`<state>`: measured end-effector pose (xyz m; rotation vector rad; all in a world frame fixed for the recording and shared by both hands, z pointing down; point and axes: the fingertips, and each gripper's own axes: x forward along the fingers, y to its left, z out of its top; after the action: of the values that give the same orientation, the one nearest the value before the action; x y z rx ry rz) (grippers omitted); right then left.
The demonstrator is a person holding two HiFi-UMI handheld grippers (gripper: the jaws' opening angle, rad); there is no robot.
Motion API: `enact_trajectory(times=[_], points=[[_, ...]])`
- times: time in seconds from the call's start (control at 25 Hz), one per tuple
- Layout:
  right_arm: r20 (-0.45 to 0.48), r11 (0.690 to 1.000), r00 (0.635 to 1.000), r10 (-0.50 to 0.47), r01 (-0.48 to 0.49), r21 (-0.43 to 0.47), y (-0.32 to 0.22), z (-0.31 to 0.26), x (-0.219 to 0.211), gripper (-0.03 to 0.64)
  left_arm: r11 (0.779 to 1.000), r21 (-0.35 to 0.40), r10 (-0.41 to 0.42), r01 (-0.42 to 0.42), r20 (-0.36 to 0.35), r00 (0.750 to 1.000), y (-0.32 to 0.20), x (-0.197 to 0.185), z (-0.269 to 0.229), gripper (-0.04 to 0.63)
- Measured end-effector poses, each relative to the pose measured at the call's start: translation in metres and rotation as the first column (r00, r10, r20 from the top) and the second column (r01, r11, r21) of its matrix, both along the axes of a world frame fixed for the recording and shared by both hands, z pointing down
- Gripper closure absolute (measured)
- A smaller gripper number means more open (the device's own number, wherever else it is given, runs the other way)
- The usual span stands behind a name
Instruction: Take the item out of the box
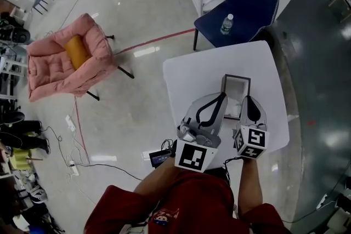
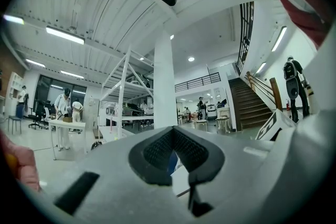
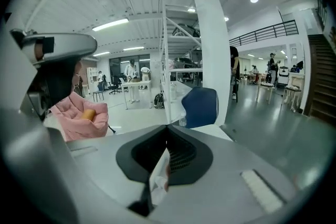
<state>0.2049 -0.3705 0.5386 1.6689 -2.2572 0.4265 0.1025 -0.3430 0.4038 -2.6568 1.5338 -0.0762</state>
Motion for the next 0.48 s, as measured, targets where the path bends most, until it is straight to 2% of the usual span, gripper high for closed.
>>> enact_trajectory(times=[0.28,0.48], points=[[-0.027,0.992,0.999,-0.043,0.039,-0.121,-0.004,0.045,-0.002,0.595,1.0,-0.022,-0.007,0.007,-0.012,1.0,-0.007,-0.003,0.01,0.594],[-0.061,0.961,0.991,-0.118,0.098,-0.257,-0.003,0.087,-0.009,0.57,0.999,-0.033,-0.012,0.011,-0.025,1.0,-0.012,-0.005,0.015,0.594]])
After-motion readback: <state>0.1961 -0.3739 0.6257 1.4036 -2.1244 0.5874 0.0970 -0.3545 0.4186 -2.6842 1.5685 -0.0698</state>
